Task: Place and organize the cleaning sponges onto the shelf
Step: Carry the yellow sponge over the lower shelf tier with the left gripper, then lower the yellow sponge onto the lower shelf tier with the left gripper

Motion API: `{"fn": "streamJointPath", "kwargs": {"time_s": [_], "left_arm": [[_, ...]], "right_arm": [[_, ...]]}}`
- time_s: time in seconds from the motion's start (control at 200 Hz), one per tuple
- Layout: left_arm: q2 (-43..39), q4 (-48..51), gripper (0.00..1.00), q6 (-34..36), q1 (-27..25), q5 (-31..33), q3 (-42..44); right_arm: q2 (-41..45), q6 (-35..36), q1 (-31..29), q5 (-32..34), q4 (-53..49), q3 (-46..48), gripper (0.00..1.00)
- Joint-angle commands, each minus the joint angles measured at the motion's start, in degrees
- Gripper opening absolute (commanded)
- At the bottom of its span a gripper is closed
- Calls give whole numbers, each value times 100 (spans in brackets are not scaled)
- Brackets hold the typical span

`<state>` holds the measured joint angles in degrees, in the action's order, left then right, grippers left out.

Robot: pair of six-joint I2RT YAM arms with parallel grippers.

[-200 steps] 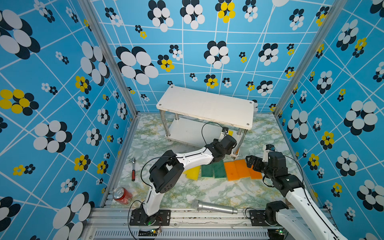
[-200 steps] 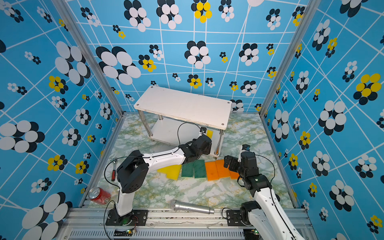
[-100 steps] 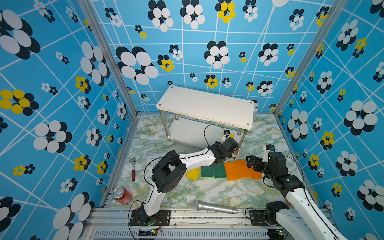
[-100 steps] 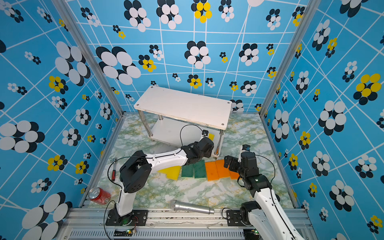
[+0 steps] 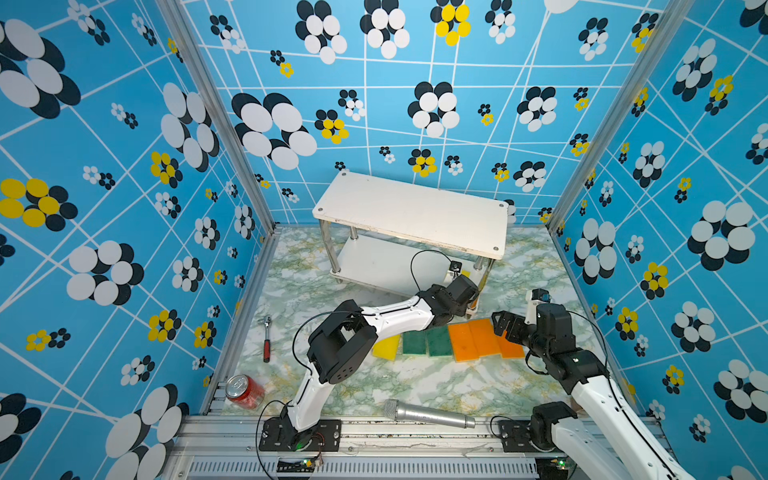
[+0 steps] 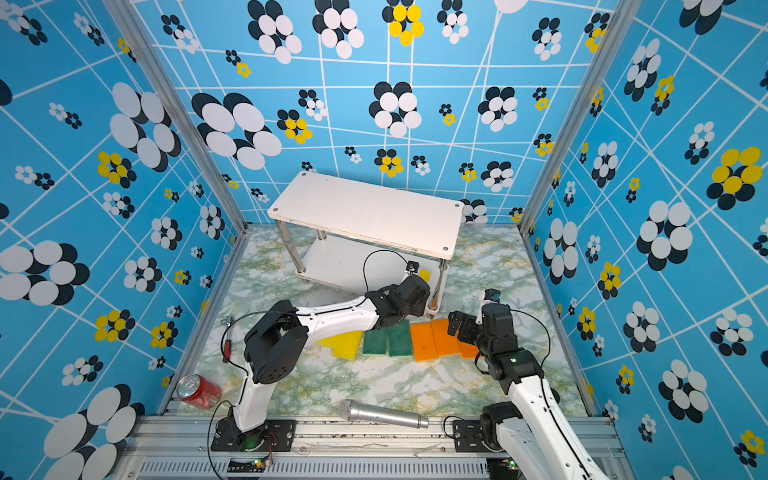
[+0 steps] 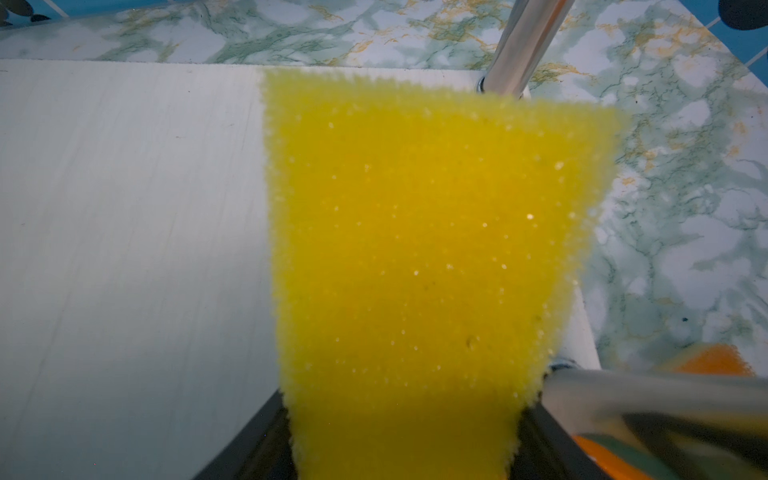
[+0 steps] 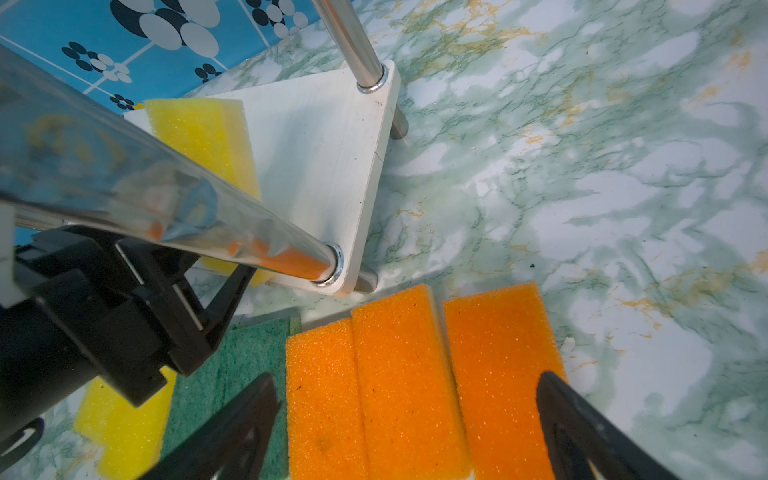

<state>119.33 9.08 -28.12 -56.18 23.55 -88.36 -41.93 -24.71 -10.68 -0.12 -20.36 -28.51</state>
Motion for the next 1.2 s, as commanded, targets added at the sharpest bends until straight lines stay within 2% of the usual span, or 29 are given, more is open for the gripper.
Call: {"fn": "streamJointPath", "kwargs": {"time_s": [0.0,0.125,0.82,1.075,1.195], "left_arm": [[108,140,69,-89,-26,-17,-85],[126,125,74,-73,-32,26,-69],[249,32,75,-66,-33,150,16],[107,-130,83,206,-70,281,29],[64,-161,83,210,-76,280,54]], "right_arm": [[36,-16,39,74,-38,100,99],[29,-16,47,71,-26,94,99],[10,-8,41,64,-12,92,99],[-49,-8,44,-14,-4,91,99],[-88,-8,46,-28,5,83,99]]}}
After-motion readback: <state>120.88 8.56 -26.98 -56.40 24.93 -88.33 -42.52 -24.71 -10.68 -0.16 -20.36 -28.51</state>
